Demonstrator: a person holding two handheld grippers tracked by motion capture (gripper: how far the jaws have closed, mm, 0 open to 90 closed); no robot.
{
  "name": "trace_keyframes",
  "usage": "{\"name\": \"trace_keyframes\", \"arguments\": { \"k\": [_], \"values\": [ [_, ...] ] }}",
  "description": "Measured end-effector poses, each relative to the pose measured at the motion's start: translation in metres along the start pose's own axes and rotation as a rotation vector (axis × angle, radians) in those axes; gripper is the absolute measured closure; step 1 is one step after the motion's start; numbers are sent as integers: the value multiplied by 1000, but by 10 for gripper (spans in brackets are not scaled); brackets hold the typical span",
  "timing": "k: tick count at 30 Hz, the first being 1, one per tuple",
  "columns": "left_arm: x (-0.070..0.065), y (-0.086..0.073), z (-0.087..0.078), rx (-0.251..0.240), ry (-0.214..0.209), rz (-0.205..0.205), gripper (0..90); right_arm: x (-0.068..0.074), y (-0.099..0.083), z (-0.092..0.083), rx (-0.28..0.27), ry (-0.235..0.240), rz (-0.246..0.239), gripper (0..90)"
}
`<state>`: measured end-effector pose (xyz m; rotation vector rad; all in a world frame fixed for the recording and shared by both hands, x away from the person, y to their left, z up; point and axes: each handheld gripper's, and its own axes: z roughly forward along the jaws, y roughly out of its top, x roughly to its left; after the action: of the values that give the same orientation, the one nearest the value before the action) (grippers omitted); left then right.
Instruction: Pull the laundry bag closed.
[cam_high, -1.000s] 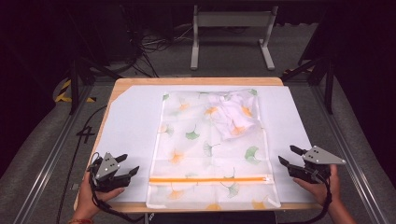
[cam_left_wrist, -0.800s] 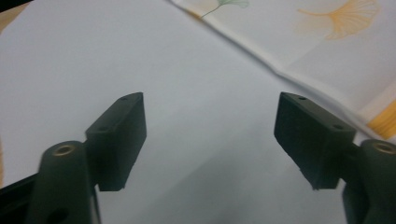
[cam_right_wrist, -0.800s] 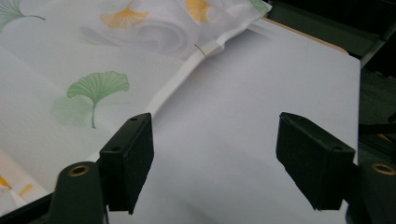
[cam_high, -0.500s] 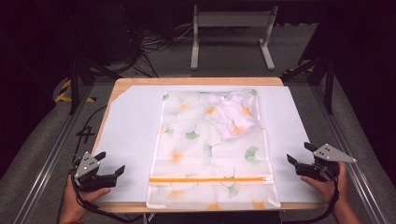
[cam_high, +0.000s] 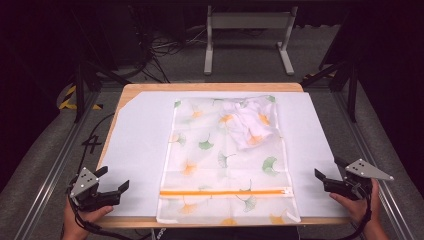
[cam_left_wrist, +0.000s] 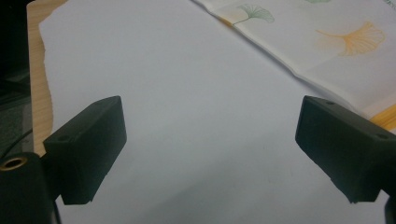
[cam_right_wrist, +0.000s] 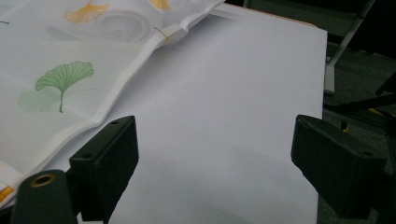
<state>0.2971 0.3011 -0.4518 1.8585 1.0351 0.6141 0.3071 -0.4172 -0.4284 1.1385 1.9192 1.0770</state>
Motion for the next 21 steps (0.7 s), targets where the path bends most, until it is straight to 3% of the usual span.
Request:
{"name": "trace_keyframes", "arguments": {
  "k": [10,21],
  "values": [
    [-2,-5,-7,-3,-1,-14,97,13,7,8,12,2,-72,159],
    [-3,-5,-3,19,3,-12,98,14,6,10,10,-5,-79,159]
  ]
}}
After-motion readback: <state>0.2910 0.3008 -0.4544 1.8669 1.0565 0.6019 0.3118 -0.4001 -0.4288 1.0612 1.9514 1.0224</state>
